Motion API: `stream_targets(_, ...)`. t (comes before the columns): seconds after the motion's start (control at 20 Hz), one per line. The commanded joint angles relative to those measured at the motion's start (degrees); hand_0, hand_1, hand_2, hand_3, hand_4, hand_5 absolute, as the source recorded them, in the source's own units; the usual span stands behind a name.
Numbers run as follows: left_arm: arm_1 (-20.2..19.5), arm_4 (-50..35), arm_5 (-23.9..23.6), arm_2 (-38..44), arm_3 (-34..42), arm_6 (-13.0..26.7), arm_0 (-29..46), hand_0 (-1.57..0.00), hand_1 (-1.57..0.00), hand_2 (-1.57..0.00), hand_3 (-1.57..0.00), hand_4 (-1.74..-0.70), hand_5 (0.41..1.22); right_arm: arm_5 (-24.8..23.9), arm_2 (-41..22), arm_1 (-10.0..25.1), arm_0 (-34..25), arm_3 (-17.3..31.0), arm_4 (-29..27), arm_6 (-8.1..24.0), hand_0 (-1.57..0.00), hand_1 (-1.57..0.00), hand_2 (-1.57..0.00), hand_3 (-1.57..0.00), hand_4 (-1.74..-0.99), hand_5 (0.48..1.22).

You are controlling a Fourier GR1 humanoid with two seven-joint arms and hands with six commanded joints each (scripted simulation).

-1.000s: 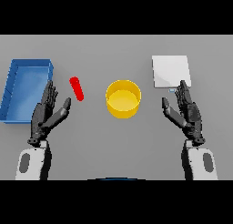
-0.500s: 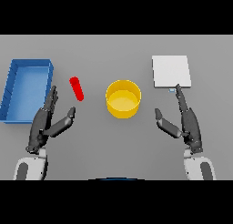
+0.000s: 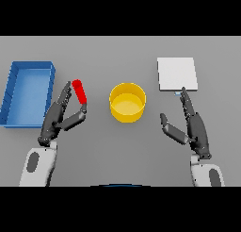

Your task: Pick up the red beaker and tilt it to pour out 1 green nut into yellow bowl. Pick up the yellow bowl and place it on the metallic measuring scale.

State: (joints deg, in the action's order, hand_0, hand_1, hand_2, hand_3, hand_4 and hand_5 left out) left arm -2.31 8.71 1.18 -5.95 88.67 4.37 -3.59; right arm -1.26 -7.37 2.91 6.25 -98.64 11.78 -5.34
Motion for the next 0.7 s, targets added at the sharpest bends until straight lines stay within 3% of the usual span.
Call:
stream_targets(0.0,-0.04,0.06,-0.02,0.39,-1.7,-0.37,-1.47,0.0,0.0,0.0,0.0,-1.38,0.739,0.12,0.58,0.62,0.02,0.09,-0.24,0.36,0.0,0.0,0.0,0.0,-1.308,0.679)
stream_targets(0.35,0.36,-0.26,-1.3,4.59,-16.84,-3.24,-10.32,0.0,0.0,0.0,0.0,-1.34,0.717,0.09,1.4,0.88,0.2,0.63,-0.96,-0.23,0.0,0.0,0.0,0.0,-1.341,0.689)
stream_targets(0.65,0.32,-0.12,-1.6,5.97,-23.08,-5.2,-16.17,0.0,0.0,0.0,0.0,-1.32,0.706,0.11,0.97,0.61,-0.13,0.33,-0.68,-0.12,0.0,0.0,0.0,0.0,-1.331,0.687)
